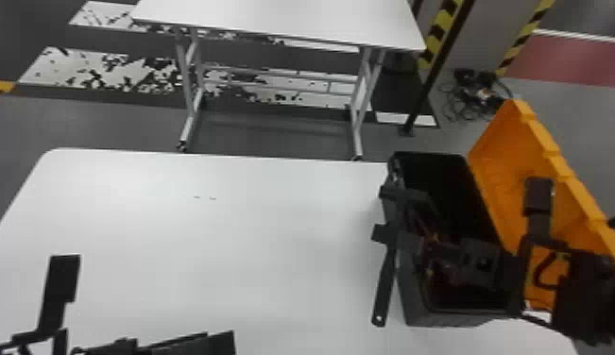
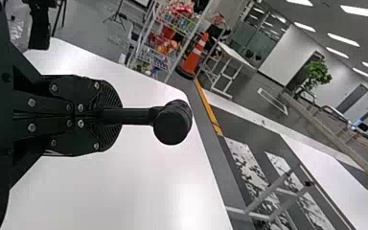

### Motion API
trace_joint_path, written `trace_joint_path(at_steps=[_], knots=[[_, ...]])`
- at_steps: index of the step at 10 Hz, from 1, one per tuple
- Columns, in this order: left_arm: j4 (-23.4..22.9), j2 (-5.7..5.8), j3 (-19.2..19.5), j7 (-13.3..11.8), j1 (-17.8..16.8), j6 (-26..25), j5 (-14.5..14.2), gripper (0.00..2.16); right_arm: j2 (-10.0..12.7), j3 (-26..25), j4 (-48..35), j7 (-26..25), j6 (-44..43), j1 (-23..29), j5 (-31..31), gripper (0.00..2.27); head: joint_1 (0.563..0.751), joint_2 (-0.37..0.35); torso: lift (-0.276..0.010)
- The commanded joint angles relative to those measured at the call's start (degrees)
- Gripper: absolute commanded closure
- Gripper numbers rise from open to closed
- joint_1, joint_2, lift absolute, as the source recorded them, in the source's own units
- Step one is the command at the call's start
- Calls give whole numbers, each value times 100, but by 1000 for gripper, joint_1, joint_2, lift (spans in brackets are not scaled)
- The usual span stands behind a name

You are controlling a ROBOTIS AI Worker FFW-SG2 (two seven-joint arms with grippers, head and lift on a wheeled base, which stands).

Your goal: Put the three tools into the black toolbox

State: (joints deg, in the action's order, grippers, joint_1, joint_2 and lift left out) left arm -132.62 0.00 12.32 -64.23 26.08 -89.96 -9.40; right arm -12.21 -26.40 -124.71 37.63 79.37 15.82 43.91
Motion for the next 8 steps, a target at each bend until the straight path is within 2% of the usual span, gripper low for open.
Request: trace_joint_path(at_steps=[1, 3, 5, 8], knots=[[-10, -15, -213, 139, 20, -7, 123, 63, -10, -374, -361, -168, -13, 96, -6, 2246, 695, -191, -51], [16, -15, -362, 244, 3, -7, 281, 63, -19, -533, -678, -581, -541, 53, -357, 2250, 695, -293, -51], [8, -15, -362, 271, -15, -7, 281, 63, -71, -295, -748, -731, -1508, -53, -1157, 2250, 695, -349, -51], [8, -15, -239, 244, -15, -7, 316, 63, -520, 329, -748, -687, -2843, 158, -2423, 2246, 695, -350, -51]])
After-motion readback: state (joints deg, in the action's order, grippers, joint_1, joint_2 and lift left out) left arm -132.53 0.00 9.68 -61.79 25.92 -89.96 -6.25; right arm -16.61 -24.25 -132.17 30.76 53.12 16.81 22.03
